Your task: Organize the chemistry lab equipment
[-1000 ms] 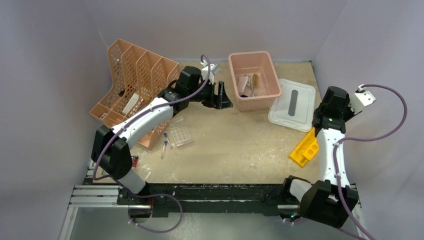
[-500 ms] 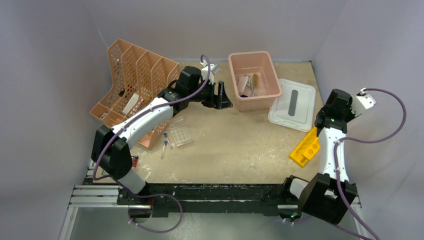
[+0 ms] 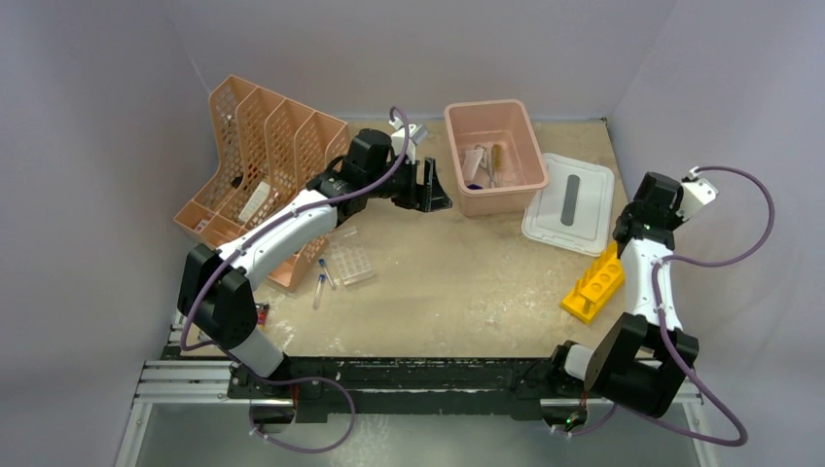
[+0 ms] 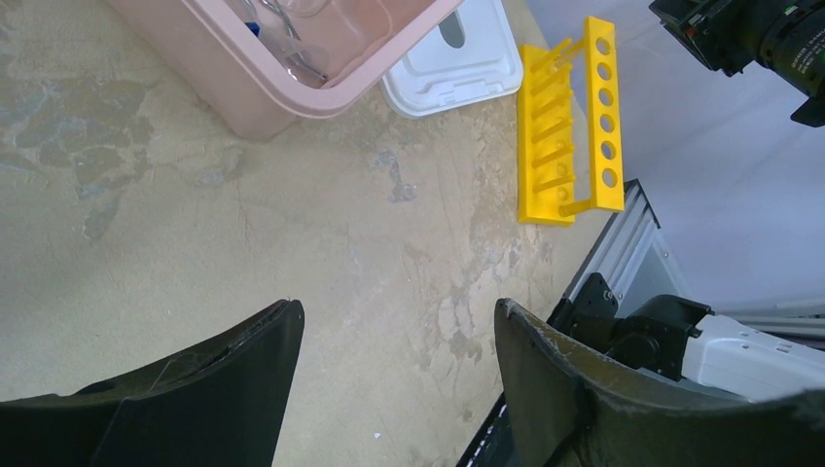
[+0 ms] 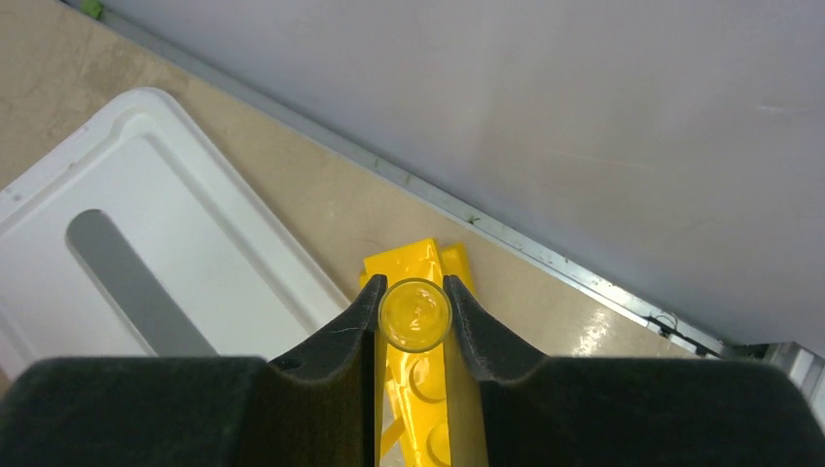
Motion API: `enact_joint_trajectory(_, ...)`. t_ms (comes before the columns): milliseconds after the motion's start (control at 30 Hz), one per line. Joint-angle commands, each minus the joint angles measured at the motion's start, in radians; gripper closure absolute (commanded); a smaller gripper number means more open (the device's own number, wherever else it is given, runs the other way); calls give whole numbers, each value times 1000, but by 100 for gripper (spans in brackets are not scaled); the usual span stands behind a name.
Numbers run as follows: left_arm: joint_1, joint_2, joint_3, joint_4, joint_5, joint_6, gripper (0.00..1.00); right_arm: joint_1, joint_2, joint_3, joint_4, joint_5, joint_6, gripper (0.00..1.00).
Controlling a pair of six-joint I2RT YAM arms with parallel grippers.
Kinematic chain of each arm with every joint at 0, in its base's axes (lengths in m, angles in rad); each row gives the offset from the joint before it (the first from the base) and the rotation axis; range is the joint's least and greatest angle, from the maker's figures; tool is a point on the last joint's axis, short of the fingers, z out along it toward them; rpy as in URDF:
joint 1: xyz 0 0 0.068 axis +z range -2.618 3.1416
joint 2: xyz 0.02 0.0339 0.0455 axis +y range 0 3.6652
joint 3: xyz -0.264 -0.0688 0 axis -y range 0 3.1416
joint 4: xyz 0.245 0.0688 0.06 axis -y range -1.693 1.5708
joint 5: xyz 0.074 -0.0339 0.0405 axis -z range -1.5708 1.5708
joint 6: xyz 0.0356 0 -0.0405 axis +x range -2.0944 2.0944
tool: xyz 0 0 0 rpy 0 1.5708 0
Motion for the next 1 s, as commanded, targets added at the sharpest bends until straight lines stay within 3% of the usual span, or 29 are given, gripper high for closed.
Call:
enact_joint_trajectory(0, 1, -14, 36, 22, -13, 21, 29, 1, 3, 25, 82, -77, -38, 88)
enact_joint_trajectory(333, 1, -16, 28, 23, -14, 24, 29, 1, 6, 37, -11, 89, -7, 88)
enact_joint_trajectory(967, 2, -14, 23, 28, -4, 23, 29, 1, 17, -24, 37, 104, 6, 87)
